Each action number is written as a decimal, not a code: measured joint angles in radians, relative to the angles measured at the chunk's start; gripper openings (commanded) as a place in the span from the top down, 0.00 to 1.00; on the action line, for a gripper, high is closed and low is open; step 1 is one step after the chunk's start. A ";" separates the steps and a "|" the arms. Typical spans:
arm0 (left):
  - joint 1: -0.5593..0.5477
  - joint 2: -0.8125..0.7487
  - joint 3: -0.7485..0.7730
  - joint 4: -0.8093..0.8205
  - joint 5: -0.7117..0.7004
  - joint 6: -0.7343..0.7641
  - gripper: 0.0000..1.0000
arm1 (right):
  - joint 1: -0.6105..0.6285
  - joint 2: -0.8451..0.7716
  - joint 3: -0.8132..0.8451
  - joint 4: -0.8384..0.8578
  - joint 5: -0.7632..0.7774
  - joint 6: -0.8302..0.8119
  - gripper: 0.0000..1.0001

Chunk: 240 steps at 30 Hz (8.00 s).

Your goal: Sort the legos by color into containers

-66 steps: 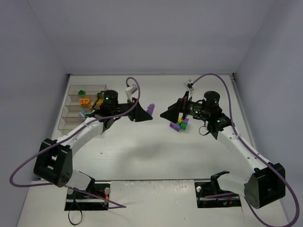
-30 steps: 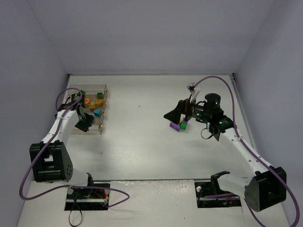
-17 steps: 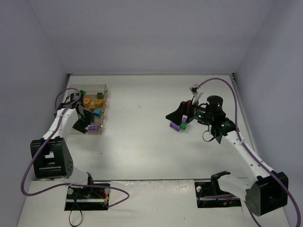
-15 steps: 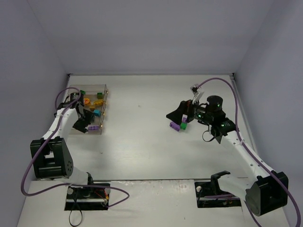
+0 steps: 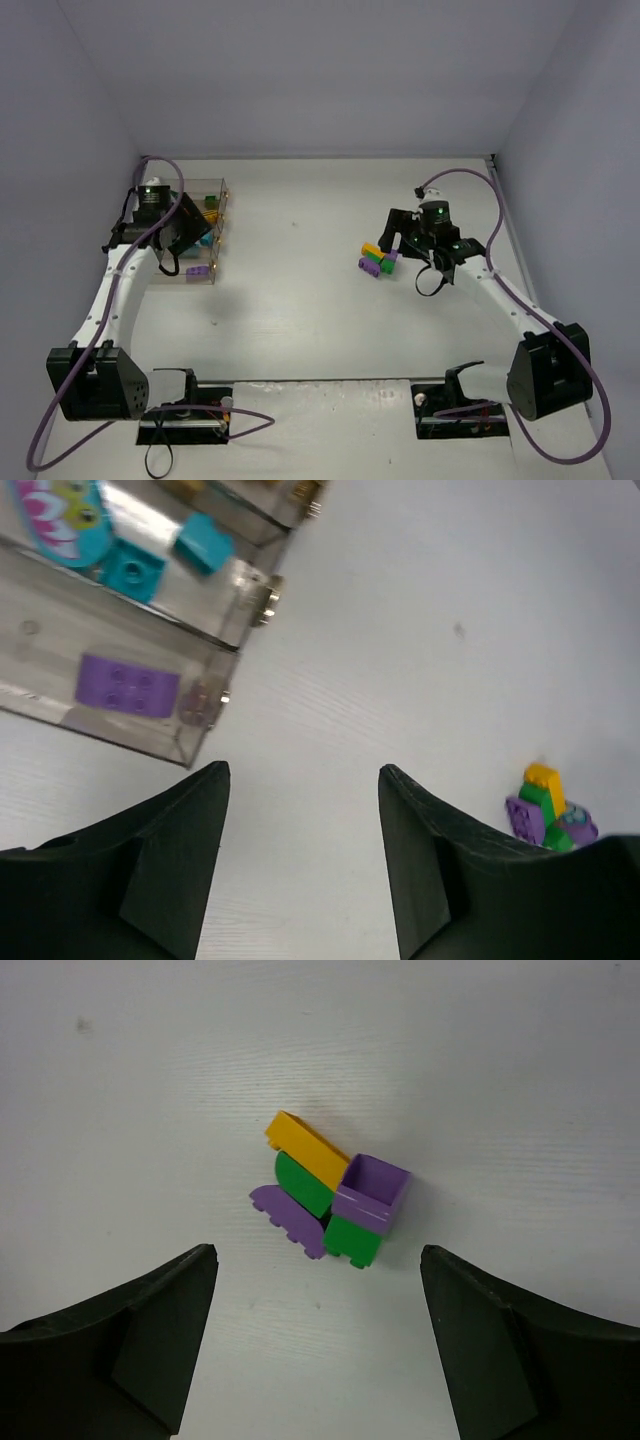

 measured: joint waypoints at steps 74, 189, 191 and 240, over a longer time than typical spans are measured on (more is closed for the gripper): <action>-0.593 0.290 0.054 0.457 0.494 0.061 0.32 | 0.205 0.161 0.163 0.085 -0.099 -0.060 1.00; -0.278 0.021 -0.117 0.312 0.364 0.182 0.40 | 0.171 0.003 0.033 0.119 -0.155 -0.028 1.00; -0.376 0.053 -0.093 0.343 0.392 0.207 0.40 | 0.171 0.006 0.040 0.119 -0.167 -0.018 1.00; -0.689 0.365 0.032 0.647 0.465 0.092 1.00 | 0.163 0.011 0.044 0.106 -0.130 0.122 1.00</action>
